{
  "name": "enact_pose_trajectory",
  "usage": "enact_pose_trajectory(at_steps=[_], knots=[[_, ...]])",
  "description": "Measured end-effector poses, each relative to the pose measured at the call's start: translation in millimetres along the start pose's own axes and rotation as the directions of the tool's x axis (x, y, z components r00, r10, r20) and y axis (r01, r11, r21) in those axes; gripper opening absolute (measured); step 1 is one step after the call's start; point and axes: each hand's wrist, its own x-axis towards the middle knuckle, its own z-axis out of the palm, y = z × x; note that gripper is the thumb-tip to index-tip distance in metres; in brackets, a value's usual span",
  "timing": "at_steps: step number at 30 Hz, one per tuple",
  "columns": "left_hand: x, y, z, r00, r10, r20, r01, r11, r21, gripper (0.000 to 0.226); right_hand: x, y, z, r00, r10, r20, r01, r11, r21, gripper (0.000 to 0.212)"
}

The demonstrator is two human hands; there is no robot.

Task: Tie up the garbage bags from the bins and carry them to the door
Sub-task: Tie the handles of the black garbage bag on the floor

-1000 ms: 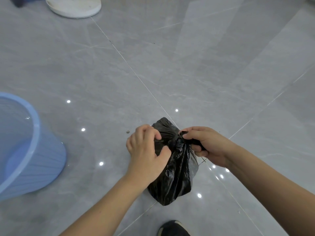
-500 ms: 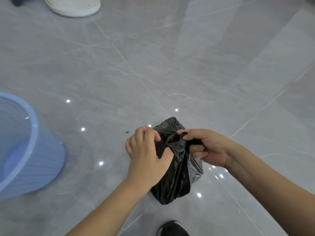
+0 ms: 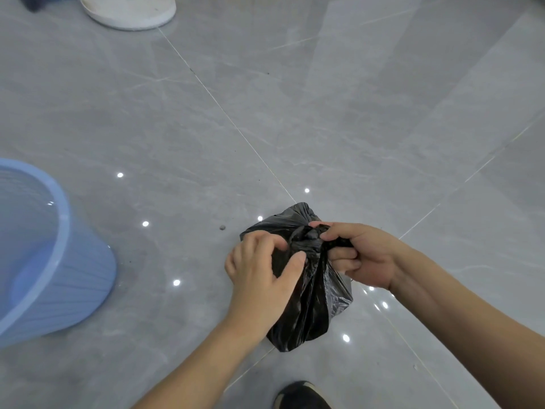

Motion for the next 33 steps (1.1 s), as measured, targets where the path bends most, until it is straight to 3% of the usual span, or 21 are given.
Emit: enact_pose_trajectory(at_steps=[4,7,9,11,13,17,23,33], knots=[[3.6,-8.3,7.4,0.994,0.088,0.067,-0.098,0.981,0.167,0.017,1.2,1.1,1.5,0.999,0.017,0.042,-0.020,0.997,0.079,0.023],[4.9,-20.4,8.3,0.977,0.107,0.182,-0.168,0.915,0.367,0.012,1.3,4.5,1.5,0.999,0.000,0.047,-0.001,1.000,0.019,0.037],[8.2,-25.9,5.5,0.969,0.085,0.230,-0.176,0.894,0.411,0.014,1.7,8.5,1.8,0.999,0.010,0.051,-0.011,1.000,0.024,0.040],[11.8,-26.6,1.0,0.967,0.045,0.251,-0.127,0.939,0.321,0.015,3.3,10.0,1.0,0.999,0.008,0.034,-0.010,0.998,0.055,0.037],[13.2,-23.4,-5.4,0.966,-0.046,0.255,0.015,0.992,0.125,0.024,4.2,8.8,0.3,1.000,-0.009,0.014,0.008,0.999,0.054,0.033],[14.2,-21.4,-15.2,0.977,-0.129,0.168,0.140,0.989,-0.055,0.030,6.9,8.1,3.1,0.998,-0.056,-0.024,0.056,0.998,-0.028,0.025],[20.3,-5.7,-18.6,0.998,-0.029,0.052,0.036,0.989,-0.143,0.021,8.9,10.2,5.8,0.993,-0.097,-0.070,0.091,0.993,-0.075,0.021],[21.0,1.0,-16.3,0.982,0.168,0.086,-0.152,0.974,-0.166,0.006,6.1,9.1,7.8,0.989,-0.093,-0.116,0.077,0.988,-0.137,0.019]])
